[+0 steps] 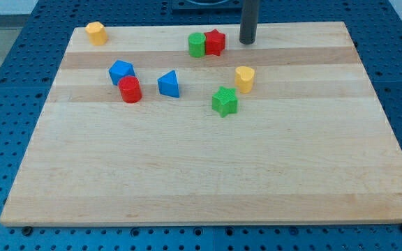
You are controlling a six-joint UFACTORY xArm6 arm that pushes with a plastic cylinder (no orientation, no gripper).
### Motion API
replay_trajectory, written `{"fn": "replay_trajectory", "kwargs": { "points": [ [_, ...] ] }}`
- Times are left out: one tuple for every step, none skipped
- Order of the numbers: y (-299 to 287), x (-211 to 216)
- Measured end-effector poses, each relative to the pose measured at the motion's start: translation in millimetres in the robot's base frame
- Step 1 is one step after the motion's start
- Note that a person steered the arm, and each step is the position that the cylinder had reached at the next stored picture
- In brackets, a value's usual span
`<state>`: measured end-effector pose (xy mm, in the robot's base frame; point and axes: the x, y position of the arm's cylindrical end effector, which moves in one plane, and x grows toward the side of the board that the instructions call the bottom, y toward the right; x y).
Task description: Separate the red star from the green circle
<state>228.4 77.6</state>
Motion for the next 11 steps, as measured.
{"fn": "replay_trajectory", "kwargs": {
  "points": [
    [-19.3,-23.9],
    [-63.3,-7.1],
    [-56.7,1.6],
    [-29.0,17.4],
    [-26.6,63.5],
    [-26.8,47.1],
    [-33.4,-15.8],
    [-105.3,-15.3],
    [-108.9,6.3],
    [-50.4,4.3],
    [-6.6,17.2]
  ]
}}
